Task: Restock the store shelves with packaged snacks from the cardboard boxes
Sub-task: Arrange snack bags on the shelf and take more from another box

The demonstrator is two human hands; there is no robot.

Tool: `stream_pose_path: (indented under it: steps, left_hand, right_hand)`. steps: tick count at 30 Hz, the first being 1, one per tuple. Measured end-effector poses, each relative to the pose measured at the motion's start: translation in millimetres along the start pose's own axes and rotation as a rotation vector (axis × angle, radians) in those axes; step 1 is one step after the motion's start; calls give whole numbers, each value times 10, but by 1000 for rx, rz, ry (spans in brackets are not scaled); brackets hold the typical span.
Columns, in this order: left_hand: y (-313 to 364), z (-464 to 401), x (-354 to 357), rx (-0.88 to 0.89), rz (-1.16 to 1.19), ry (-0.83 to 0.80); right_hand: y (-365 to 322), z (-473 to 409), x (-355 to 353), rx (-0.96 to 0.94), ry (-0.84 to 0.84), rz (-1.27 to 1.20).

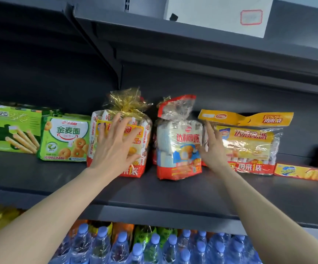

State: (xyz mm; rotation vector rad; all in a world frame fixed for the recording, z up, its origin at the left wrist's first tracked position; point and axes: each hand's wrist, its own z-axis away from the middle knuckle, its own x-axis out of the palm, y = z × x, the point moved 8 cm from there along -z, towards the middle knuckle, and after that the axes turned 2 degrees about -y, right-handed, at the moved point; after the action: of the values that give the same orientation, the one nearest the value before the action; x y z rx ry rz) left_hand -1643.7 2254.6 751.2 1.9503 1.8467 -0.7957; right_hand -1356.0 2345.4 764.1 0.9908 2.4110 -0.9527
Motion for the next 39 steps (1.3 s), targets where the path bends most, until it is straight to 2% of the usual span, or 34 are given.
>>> stream_pose_path:
  steps: [2, 4, 5, 7, 10, 15, 20, 28, 33, 39]
  left_hand:
    - [5, 19, 22, -13, 13, -11]
    - [11, 32, 37, -23, 12, -18]
    - [19, 37, 45, -29, 6, -23]
    - [40, 48, 58, -49, -1, -27]
    - [64, 76, 76, -100, 5, -24]
    - [95, 135, 116, -148, -7, -35]
    - [131, 171, 88, -154, -14, -72]
    - [406, 383, -106, -129, 56, -123]
    - [802, 599, -289, -71, 213, -121]
    - [1521, 976, -461, 49, 353, -115]
  right_hand:
    - [-356, 47, 19, -290, 120, 149]
    - [-629, 147, 236, -528, 68, 322]
    - [-659, 157, 359, -571, 6, 405]
    - [-593, 91, 524, -541, -75, 525]
    - [-511, 22, 693, -452, -59, 618]
    - [-511, -58, 934, -420, -52, 670]
    - [-510, 16, 866, -439, -53, 646]
    - [-467, 327, 213, -342, -11, 575]
    - [-428, 885, -336, -328, 19, 673]
    - [-309, 1697, -1057, -213, 2, 800]
